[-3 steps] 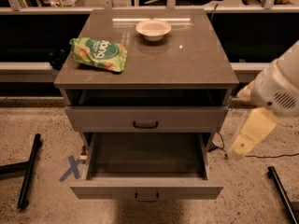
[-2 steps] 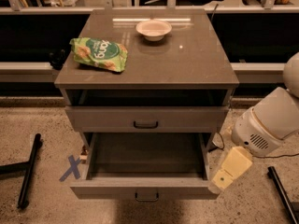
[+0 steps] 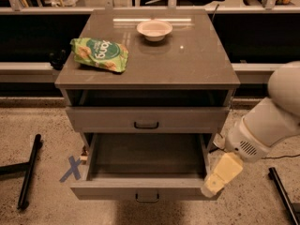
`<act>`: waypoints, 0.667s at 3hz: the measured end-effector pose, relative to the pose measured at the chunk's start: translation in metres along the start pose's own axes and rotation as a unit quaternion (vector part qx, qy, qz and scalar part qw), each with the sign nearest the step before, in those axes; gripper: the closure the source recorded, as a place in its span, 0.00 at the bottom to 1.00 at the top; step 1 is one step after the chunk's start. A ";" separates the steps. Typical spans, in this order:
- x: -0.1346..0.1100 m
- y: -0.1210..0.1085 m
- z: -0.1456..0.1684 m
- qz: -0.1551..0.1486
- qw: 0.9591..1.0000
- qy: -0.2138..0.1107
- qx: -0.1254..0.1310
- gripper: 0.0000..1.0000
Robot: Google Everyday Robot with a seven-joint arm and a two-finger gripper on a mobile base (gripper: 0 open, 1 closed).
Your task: Close middle drawer
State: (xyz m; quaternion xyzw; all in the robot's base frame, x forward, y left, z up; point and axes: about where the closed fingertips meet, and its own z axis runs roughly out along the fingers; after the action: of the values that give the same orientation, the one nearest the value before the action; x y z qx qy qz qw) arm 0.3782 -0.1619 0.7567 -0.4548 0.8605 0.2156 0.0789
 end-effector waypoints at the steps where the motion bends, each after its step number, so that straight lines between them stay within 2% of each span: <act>1: 0.018 -0.015 0.052 0.051 0.998 0.014 -0.023 0.00; 2: 0.041 -0.023 0.098 0.098 0.994 0.005 -0.048 0.00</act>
Offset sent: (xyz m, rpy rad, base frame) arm -0.0196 -0.0027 -0.1757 0.0903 0.2478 -0.2530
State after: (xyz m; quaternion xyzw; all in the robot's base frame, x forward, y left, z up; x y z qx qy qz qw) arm 0.3678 -0.1604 0.6483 -0.3724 0.8901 0.2608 0.0312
